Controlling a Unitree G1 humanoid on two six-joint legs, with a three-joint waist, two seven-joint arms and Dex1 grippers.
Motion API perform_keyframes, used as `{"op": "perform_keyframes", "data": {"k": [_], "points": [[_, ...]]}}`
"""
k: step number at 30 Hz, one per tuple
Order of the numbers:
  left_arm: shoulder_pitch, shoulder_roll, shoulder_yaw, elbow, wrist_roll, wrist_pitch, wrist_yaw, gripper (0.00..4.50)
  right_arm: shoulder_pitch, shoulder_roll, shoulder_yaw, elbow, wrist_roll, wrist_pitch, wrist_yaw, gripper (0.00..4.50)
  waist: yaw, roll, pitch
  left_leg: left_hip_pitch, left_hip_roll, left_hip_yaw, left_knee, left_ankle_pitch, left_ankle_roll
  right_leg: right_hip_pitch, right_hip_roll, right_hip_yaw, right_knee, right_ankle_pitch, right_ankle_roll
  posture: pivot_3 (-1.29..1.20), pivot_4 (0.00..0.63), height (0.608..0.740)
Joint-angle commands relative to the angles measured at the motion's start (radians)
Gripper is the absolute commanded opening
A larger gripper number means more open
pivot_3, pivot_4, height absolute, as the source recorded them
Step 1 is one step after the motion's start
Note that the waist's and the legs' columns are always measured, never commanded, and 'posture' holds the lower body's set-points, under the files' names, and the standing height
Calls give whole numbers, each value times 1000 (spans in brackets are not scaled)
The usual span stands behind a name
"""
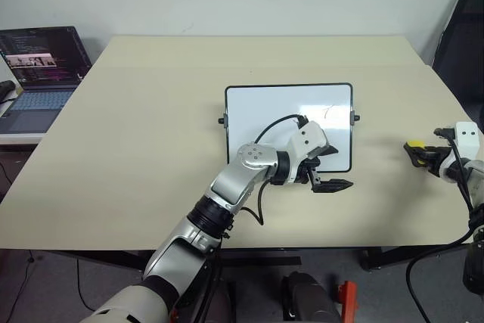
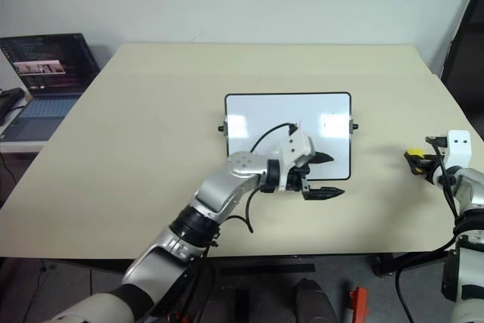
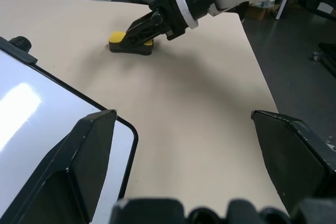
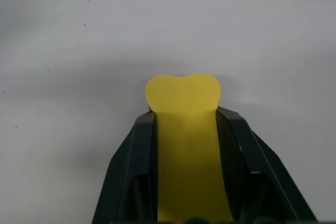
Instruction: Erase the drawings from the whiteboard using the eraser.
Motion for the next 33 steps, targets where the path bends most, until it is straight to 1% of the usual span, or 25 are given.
{"op": "perform_keyframes", "data": {"k": [1,4,7,9,12,15,18,20,22,25,26,33], "points": [[-12,26,44,-36,2,-28,-1,4500,21,-45,-53,-203,53,62,15,1191,-1,0,0,0,0,0,0,0,0,0,0,0,0,0,0,0,150,740],[-3,93,96,-62,-11,-37,-6,4500,58,-83,-60,-467,82,159,17,1174,-3,3,0,0,0,0,0,0,0,0,0,0,1,-1,2,0,150,740],[49,178,189,-135,-85,-52,-61,4500,38,-103,-55,-746,149,273,24,1173,-10,5,1,1,1,0,0,0,0,-1,1,0,3,-1,2,0,150,740],[91,237,256,-180,-134,-54,-93,4500,-2,-89,-34,-869,196,337,22,1173,-12,5,1,1,2,0,0,0,0,-1,2,0,3,-1,1,0,150,740],[151,334,324,-217,-161,-70,-136,4500,-45,-56,41,-977,213,376,26,1173,-7,4,1,1,2,-2,0,0,0,-1,2,-2,3,-1,1,0,150,740],[209,413,391,-231,-180,-98,-161,4500,-93,13,118,-1009,204,371,7,1164,0,3,1,0,2,-3,1,0,0,-1,1,-3,2,-1,1,0,150,740],[262,460,447,-253,-190,-116,-148,4500,-122,94,168,-1016,198,339,-7,1163,8,3,1,-1,1,-3,1,0,0,-1,0,-3,2,-1,1,0,150,740],[332,491,486,-255,-172,-159,-134,4500,-108,166,259,-1051,167,303,-9,1161,9,3,1,-2,2,-3,0,0,0,-1,0,-4,0,1,-3,0,150,740],[369,503,498,-259,-164,-181,-127,4500,-95,194,319,-1062,132,280,-1,1161,10,3,1,-2,2,-4,-1,0,0,-2,0,-5,0,1,-4,0,150,740],[417,519,512,-285,-164,-172,-105,4500,-82,238,453,-1047,39,198,11,1153,21,3,1,-3,2,-5,-1,0,0,-2,0,-6,0,1,-4,0,150,740],[428,526,513,-291,-164,-168,-103,4500,-79,249,478,-1043,21,179,14,1152,21,3,1,-3,2,-5,0,0,0,-2,0,-6,0,1,-4,0,150,740],[512,594,533,-340,-173,-161,-106,4500,-54,322,572,-940,-124,11,-12,1147,22,3,1,-2,2,-5,0,0,0,-2,0,-7,1,1,-5,0,150,740]]}}
